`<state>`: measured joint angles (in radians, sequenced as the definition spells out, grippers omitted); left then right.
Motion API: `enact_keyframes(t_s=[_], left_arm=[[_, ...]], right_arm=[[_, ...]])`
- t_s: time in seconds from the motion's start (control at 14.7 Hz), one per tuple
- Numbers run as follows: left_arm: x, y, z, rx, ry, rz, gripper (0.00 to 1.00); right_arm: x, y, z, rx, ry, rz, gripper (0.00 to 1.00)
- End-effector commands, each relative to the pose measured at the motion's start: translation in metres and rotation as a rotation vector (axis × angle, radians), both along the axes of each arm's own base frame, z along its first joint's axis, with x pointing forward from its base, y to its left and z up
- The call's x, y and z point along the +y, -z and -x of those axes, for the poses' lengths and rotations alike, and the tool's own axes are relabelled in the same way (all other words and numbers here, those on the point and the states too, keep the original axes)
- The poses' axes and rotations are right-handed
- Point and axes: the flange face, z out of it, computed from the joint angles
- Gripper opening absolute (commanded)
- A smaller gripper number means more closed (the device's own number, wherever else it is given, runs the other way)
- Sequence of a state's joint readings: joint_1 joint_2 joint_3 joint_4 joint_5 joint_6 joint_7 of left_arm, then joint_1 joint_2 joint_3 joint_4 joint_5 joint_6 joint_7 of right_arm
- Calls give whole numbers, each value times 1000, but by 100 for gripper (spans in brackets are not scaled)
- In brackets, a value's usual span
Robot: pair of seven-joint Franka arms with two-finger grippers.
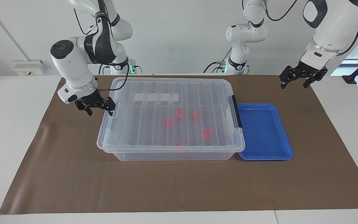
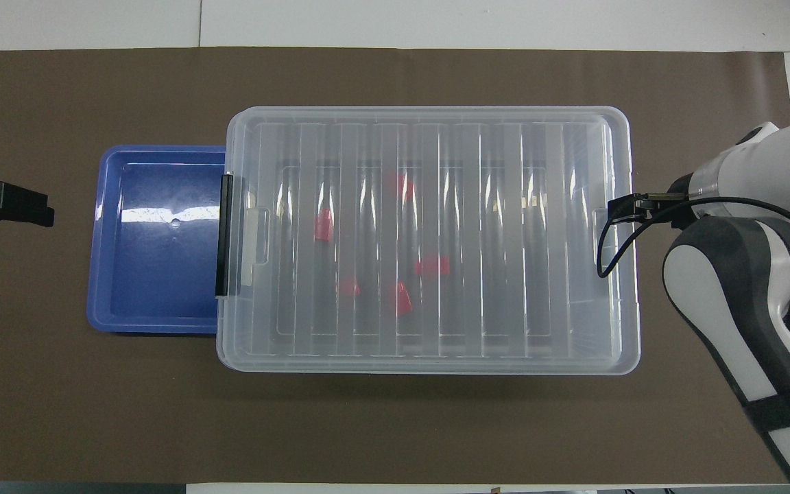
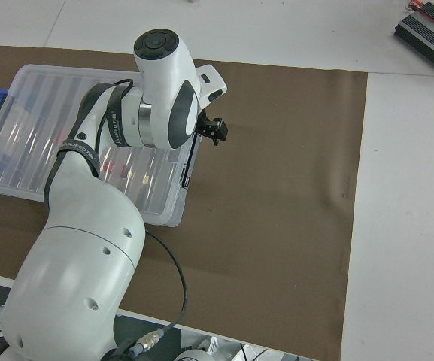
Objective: Place red block in blue tray from box
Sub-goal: 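Slide the clear lid away from the blue tray with the right gripper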
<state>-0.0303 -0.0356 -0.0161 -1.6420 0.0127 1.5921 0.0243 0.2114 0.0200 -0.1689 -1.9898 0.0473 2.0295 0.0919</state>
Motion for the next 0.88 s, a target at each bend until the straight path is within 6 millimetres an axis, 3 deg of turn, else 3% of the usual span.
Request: enact_keyframes(t_s=[0.0, 0.81], left_arm=[[4, -2, 7, 5, 1, 14, 100], [4, -2, 7, 5, 1, 14, 100]], right_arm=[[-19, 6, 6, -14, -30, -20, 100], [-96, 7, 10, -24, -129, -8, 100]])
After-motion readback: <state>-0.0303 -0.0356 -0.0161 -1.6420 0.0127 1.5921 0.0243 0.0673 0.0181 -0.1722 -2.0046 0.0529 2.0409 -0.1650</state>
